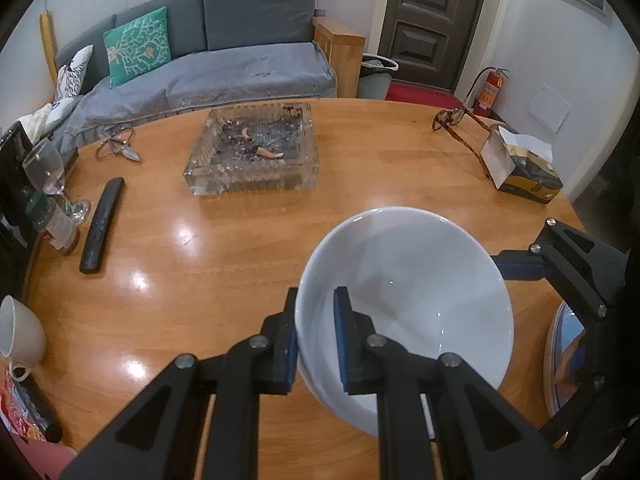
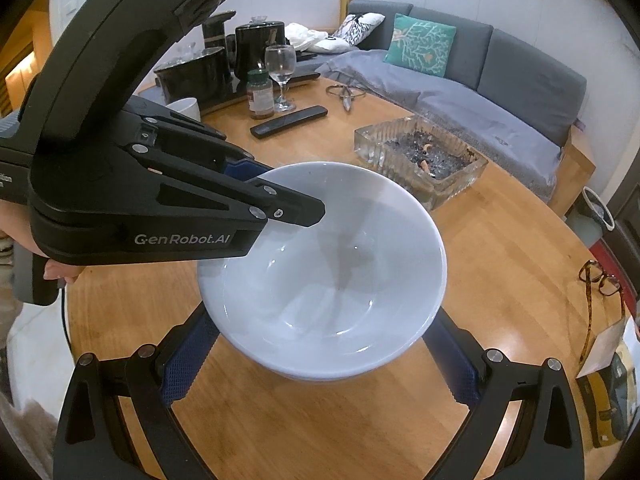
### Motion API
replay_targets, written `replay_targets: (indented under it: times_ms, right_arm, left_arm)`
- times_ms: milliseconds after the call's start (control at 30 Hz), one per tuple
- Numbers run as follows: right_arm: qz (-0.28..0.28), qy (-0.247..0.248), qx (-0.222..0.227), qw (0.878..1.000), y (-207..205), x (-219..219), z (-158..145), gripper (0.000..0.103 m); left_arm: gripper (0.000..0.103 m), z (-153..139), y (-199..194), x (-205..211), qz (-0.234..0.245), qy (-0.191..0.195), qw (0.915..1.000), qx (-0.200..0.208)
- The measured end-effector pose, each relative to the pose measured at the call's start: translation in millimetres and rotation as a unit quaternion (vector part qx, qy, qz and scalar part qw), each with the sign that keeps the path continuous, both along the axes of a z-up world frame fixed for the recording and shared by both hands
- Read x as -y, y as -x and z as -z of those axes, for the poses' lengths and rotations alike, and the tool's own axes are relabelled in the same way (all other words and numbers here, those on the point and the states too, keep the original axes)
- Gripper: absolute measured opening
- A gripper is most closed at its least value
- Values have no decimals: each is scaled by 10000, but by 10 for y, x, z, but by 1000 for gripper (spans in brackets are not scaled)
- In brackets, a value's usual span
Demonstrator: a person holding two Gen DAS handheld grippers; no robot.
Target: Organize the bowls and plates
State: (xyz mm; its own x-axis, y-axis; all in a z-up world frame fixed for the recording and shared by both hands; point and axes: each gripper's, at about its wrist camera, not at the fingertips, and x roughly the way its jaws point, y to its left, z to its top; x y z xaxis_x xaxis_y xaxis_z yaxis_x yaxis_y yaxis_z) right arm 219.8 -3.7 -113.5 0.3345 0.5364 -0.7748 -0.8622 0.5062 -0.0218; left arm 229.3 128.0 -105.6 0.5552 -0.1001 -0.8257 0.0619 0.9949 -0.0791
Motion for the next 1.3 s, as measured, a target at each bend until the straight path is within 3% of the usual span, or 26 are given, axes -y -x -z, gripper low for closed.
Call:
replay_targets:
  times_ms: [1133,1300]
  right_arm:
    - [-69,11,-43,10000,57,46,61,98]
    - [-37,-7,-69,10000,107,76,63,98]
  left_arm:
    - [15,50,10,15,20,-144,9999,10]
    - [27,50,8,33,67,-71,10000,-5]
